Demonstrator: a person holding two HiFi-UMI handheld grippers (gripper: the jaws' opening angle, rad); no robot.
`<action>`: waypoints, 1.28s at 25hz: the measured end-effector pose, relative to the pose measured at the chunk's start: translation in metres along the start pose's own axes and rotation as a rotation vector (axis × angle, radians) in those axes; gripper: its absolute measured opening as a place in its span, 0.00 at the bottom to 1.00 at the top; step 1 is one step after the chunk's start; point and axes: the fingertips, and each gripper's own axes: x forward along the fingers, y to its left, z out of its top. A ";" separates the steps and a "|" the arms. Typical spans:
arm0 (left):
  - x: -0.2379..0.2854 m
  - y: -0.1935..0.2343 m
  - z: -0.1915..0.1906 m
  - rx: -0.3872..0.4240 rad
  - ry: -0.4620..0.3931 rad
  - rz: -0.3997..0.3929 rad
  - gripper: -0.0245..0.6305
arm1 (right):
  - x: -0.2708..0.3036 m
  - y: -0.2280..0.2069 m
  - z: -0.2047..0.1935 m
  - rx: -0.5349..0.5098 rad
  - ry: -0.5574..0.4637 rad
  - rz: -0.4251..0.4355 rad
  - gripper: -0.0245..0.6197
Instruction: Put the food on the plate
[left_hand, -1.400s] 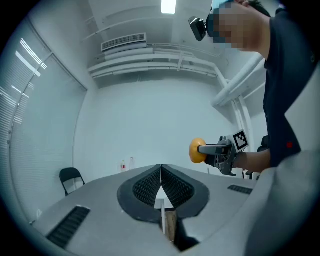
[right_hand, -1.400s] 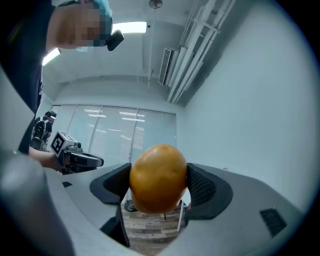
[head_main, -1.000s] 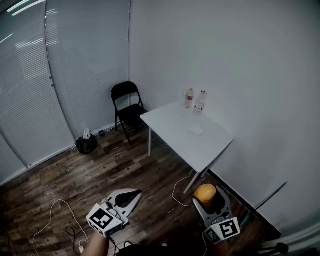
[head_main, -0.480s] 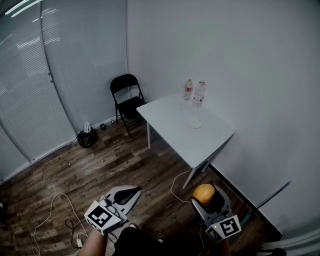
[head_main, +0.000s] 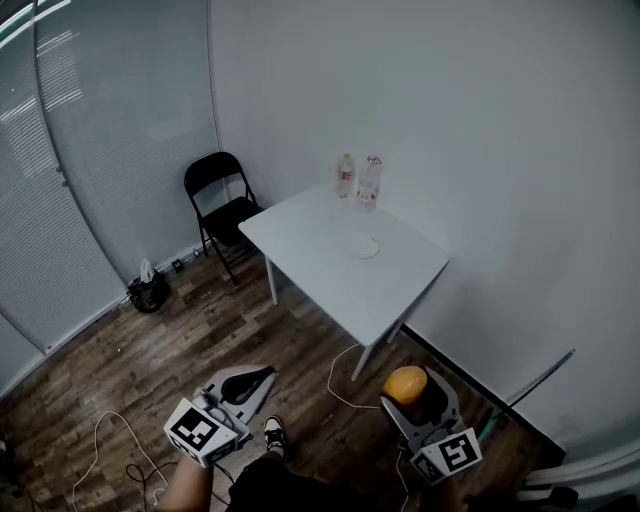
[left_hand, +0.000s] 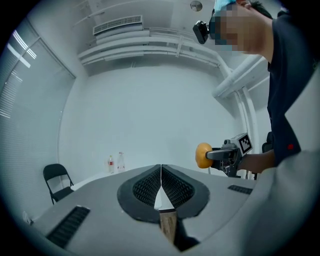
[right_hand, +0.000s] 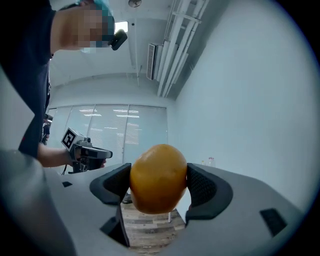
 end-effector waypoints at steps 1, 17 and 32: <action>0.008 0.010 -0.001 0.002 0.002 -0.001 0.07 | 0.009 -0.005 -0.001 0.003 0.003 -0.005 0.58; 0.092 0.239 0.003 -0.019 0.017 -0.046 0.07 | 0.243 -0.064 -0.009 -0.001 0.035 -0.086 0.58; 0.158 0.342 -0.019 -0.062 0.048 -0.146 0.07 | 0.362 -0.104 -0.029 -0.016 0.087 -0.136 0.58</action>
